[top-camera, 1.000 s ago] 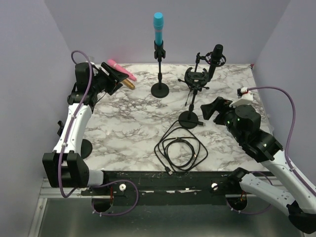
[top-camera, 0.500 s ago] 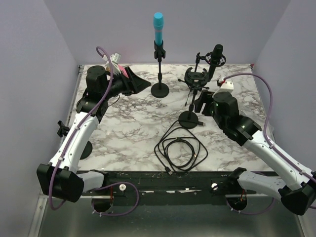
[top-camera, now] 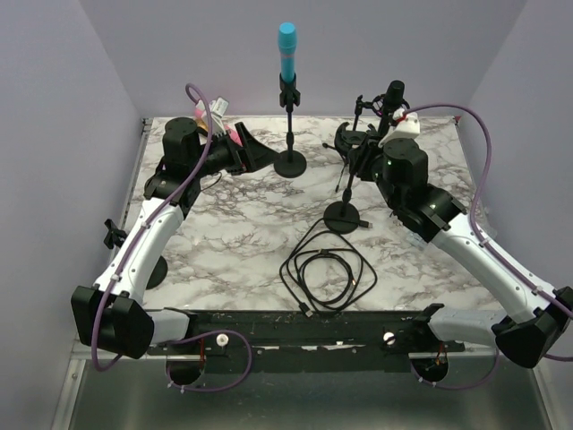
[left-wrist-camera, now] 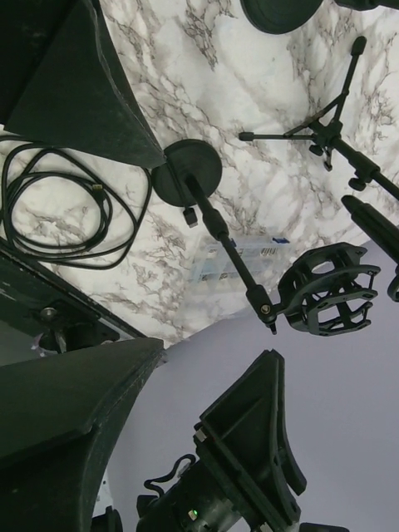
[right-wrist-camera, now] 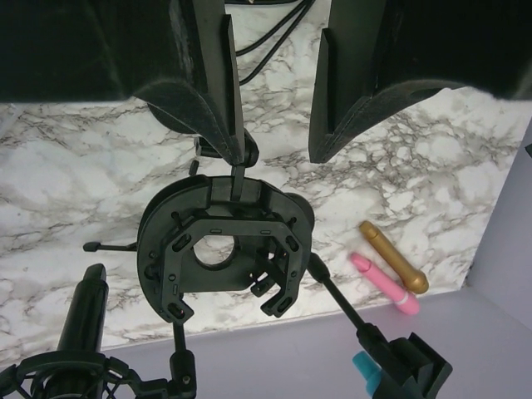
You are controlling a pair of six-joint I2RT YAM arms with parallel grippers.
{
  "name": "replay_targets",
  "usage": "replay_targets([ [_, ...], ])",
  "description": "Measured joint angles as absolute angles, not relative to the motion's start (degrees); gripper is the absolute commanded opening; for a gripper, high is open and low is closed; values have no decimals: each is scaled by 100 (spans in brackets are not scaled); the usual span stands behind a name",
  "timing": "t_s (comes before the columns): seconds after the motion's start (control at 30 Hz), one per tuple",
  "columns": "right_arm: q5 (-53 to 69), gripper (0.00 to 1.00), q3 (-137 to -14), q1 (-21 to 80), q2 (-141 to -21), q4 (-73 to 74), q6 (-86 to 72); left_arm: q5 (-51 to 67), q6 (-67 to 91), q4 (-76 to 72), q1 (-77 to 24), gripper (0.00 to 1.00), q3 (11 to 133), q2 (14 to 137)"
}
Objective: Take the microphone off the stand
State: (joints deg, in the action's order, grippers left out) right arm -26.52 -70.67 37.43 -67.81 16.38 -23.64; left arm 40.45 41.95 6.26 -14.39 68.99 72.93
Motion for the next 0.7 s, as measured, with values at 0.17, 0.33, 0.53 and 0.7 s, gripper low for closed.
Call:
replay_targets([
  [0.17,-2783,42,-7091,3739,-6895,1669,-2364,4132,4202,593,-1439,87,6899,7299],
  [0.33,-2934,43,-7100,3736,-6925,1691,-2349,4191,4211,552,-1439,87,6899,7299],
  [0.53,-3024,43,-7102,3677,-7126,1697,-2335,4217,4250,523,-1439,86,6899,7330],
  [0.7,-3105,42,-7109,3662,-7225,1660,-2255,4235,4270,523,-1439,86,6899,7384],
])
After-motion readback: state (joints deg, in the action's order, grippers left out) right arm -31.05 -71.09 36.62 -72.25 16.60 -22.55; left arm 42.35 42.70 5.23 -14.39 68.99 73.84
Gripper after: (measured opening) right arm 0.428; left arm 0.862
